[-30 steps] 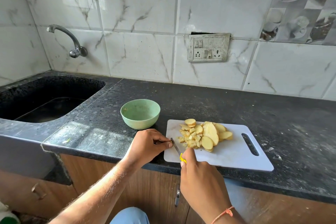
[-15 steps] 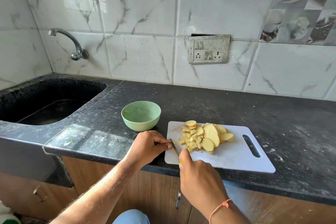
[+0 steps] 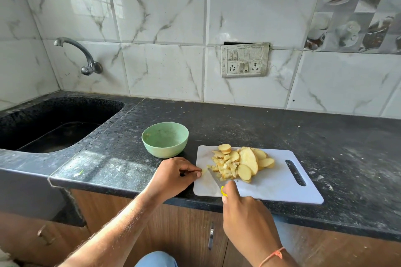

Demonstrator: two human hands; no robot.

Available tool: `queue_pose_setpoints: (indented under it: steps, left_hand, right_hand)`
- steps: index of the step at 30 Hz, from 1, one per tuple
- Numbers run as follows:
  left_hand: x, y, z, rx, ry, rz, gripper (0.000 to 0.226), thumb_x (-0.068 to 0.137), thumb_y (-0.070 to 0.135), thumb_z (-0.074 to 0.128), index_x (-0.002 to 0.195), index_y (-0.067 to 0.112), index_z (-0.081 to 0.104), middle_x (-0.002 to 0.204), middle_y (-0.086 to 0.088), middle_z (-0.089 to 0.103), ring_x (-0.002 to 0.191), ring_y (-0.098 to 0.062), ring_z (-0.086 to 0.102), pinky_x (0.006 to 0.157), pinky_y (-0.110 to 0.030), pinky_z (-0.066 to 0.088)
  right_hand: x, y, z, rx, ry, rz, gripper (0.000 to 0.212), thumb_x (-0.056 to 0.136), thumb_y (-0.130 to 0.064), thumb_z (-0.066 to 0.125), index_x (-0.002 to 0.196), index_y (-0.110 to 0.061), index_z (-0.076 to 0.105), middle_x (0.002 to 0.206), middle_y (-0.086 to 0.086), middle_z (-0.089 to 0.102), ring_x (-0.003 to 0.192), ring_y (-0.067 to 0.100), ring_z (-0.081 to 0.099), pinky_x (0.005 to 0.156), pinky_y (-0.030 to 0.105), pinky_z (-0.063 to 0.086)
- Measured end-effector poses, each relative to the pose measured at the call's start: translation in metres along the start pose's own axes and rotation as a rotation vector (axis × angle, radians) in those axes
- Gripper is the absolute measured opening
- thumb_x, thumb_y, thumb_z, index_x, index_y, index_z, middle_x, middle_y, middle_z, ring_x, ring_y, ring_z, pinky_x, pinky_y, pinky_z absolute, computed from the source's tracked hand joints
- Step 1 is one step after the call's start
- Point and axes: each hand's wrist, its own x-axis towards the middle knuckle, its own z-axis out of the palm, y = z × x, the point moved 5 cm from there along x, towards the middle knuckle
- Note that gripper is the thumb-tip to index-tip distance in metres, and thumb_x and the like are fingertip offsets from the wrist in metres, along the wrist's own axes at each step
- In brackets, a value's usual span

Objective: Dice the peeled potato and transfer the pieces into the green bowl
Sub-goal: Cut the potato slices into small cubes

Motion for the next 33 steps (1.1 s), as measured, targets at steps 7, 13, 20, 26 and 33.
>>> queue_pose_setpoints:
  steps: [7, 13, 20, 26, 33]
  left_hand:
    - [-0.001, 0.002, -0.004, -0.041, -0.005, -0.048, 0.011, 0.085, 0.027, 0.088, 0.091, 0.031, 0.08, 0.087, 0.022, 0.076, 0.08, -0.003, 0.071, 0.073, -0.011, 0.052]
    - [0.0, 0.0, -0.004, -0.042, 0.01, -0.07, 0.018, 0.081, 0.024, 0.09, 0.086, 0.029, 0.074, 0.084, 0.018, 0.076, 0.075, -0.003, 0.07, 0.068, -0.01, 0.049]
    - [0.001, 0.002, -0.004, -0.04, 0.002, -0.081, 0.018, 0.08, 0.024, 0.09, 0.084, 0.029, 0.074, 0.081, 0.021, 0.075, 0.071, 0.001, 0.068, 0.067, -0.01, 0.049]
    - [0.002, 0.003, -0.005, -0.03, -0.01, -0.083, 0.015, 0.081, 0.024, 0.089, 0.082, 0.029, 0.075, 0.081, 0.02, 0.075, 0.072, -0.003, 0.068, 0.067, -0.012, 0.05]
    - [0.004, 0.0, -0.006, -0.029, -0.046, -0.099, 0.012, 0.085, 0.024, 0.087, 0.086, 0.032, 0.078, 0.084, 0.021, 0.076, 0.076, 0.0, 0.068, 0.07, -0.009, 0.049]
  right_hand:
    - [-0.001, -0.008, -0.007, 0.07, 0.056, 0.004, 0.022, 0.094, -0.032, 0.066, 0.11, -0.027, 0.052, 0.047, -0.008, 0.03, 0.037, 0.018, 0.036, 0.04, 0.023, -0.002]
    - [0.002, -0.019, -0.008, 0.107, 0.057, -0.009, 0.018, 0.102, -0.031, 0.051, 0.117, -0.025, 0.043, 0.055, -0.008, 0.028, 0.039, 0.012, 0.017, 0.039, 0.024, 0.006]
    - [0.006, -0.028, -0.009, 0.141, 0.024, -0.035, 0.023, 0.108, -0.028, 0.033, 0.13, -0.025, 0.033, 0.07, -0.006, 0.042, 0.051, 0.01, 0.031, 0.044, 0.027, 0.018]
    - [0.013, -0.039, -0.012, 0.111, -0.034, -0.035, 0.022, 0.108, -0.024, 0.033, 0.129, -0.021, 0.031, 0.083, 0.001, 0.057, 0.063, 0.025, 0.043, 0.045, 0.029, 0.017]
    - [0.011, -0.036, -0.003, 0.094, -0.046, -0.05, 0.021, 0.107, -0.023, 0.032, 0.128, -0.021, 0.029, 0.077, -0.001, 0.053, 0.057, 0.022, 0.043, 0.044, 0.03, 0.019]
